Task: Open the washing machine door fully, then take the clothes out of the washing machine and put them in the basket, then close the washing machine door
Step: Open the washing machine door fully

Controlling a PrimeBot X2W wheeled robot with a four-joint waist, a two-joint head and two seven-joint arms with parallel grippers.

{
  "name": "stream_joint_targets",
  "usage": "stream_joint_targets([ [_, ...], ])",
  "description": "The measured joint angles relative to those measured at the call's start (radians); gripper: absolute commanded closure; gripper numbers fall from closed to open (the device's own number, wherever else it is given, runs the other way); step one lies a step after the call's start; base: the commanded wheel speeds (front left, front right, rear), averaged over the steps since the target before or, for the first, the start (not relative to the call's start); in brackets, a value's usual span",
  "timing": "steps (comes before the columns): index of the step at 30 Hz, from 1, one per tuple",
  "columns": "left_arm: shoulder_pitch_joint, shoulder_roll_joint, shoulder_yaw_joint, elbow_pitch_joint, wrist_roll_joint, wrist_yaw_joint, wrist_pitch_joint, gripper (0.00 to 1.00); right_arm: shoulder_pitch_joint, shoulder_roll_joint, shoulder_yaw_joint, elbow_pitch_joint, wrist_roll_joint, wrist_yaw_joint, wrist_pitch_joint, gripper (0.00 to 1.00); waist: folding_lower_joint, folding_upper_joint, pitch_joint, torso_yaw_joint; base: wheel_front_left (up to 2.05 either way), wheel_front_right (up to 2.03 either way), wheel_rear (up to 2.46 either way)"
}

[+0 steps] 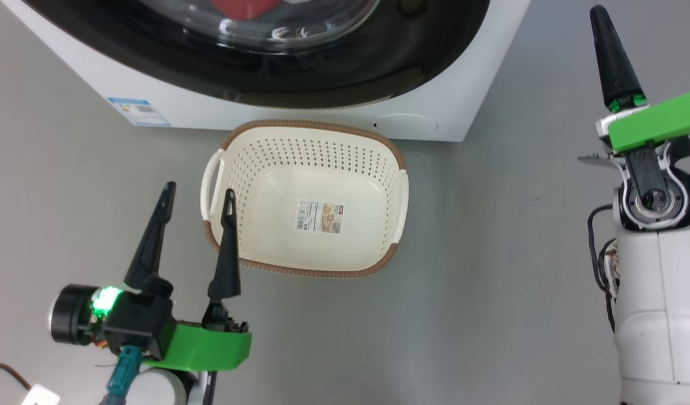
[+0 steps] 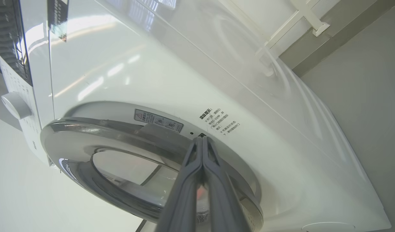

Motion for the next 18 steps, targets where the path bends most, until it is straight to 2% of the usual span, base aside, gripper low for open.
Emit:
stream_joint_targets([
  [18,-0.032,-0.004,-0.016,-0.006,0.008,0.0,-0.003,0.0,-0.251,-0.013,-0.062,0.221,0.188,0.0,0.202,1.0,0.0,0.0,0.08,0.059,0.0,0.0,0.0],
])
